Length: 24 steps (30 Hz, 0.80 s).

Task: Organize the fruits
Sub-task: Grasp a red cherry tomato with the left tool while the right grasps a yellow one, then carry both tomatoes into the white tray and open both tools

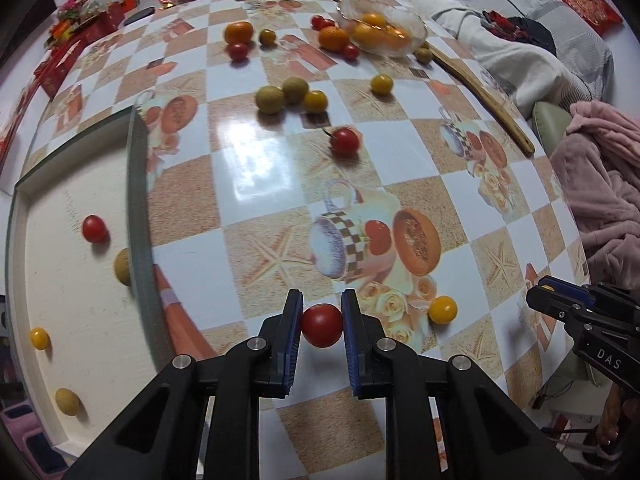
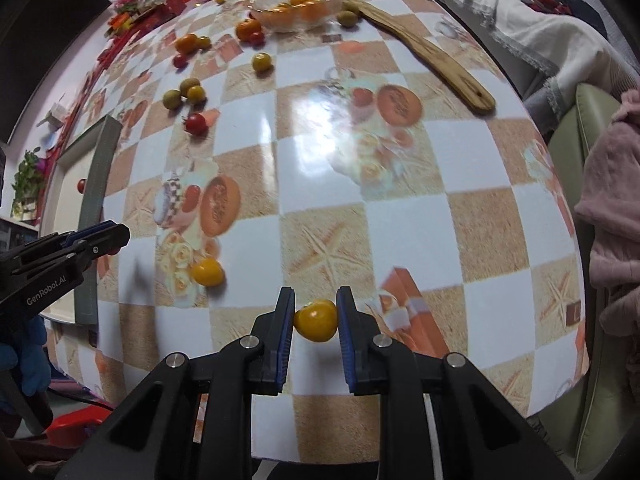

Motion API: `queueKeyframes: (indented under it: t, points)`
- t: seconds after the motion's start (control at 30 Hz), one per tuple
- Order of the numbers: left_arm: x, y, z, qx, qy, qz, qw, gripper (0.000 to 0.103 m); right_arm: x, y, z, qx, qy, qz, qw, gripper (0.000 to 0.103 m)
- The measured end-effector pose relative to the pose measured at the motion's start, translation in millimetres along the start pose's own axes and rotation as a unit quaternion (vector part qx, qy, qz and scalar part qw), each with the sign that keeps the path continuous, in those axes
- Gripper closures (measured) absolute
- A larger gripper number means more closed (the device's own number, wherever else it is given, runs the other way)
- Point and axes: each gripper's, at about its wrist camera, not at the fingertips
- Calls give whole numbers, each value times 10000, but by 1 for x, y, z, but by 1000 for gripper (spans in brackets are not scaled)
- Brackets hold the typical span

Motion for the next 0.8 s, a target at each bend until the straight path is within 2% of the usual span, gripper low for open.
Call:
queueKeyframes:
  t: [0.37,0.6,0.8]
  points:
    - [66,18,29,-314,-370,860,9951,82,80,-35,-2,-74,-417,1071,9934,80]
    - [126,34,40,-411,-876,1489,9841,82,144,-55,-10,5,-853,1711,9816,80]
    - [176,33,38,-488,-1357,1847,9722,82,205,-84,-20,75,-1230,2144,9689,80]
Point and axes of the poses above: each gripper's, at about its wrist camera, not at the fingertips, and z roughly against the way its jaws point, x to its left, y to its underside, and after that the axes turned 4 degrees about -z, right-handed
